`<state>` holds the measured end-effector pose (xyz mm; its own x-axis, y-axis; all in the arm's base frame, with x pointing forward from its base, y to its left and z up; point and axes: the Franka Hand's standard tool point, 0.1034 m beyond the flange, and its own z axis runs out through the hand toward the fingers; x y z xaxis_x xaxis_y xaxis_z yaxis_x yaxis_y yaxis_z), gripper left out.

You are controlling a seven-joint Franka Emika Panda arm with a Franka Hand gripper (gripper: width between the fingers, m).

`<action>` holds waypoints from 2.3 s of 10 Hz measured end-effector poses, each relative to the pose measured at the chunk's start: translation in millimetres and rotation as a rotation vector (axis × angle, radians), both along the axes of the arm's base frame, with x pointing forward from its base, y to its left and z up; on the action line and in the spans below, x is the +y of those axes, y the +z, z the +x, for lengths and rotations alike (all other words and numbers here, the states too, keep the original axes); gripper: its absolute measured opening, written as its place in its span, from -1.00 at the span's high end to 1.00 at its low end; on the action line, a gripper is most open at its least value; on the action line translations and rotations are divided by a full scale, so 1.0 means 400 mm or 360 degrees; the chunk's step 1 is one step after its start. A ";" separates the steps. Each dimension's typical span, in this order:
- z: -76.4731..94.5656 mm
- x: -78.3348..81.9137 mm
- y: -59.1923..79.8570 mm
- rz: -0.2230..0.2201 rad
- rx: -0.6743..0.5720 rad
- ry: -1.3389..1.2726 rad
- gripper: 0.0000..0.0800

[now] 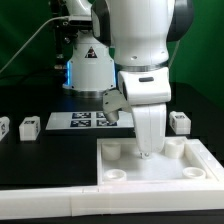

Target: Assemble one leg

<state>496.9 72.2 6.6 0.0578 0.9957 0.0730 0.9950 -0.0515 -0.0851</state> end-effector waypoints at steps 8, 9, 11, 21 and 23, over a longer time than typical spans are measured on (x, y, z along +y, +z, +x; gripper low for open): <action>0.002 0.000 0.002 0.0000 -0.0003 -0.0001 -0.62; 0.002 0.000 0.002 0.0000 -0.0003 -0.0001 -0.62; 0.011 -0.003 0.030 -0.0007 -0.0042 -0.0022 -0.62; -0.014 0.166 0.083 0.0030 -0.0013 -0.1623 -0.62; -0.032 0.180 0.084 0.0016 0.0084 -0.2118 -0.62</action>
Offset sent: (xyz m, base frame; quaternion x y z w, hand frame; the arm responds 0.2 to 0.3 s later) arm 0.0000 0.0000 0.0000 0.0000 0.0000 0.0000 1.0000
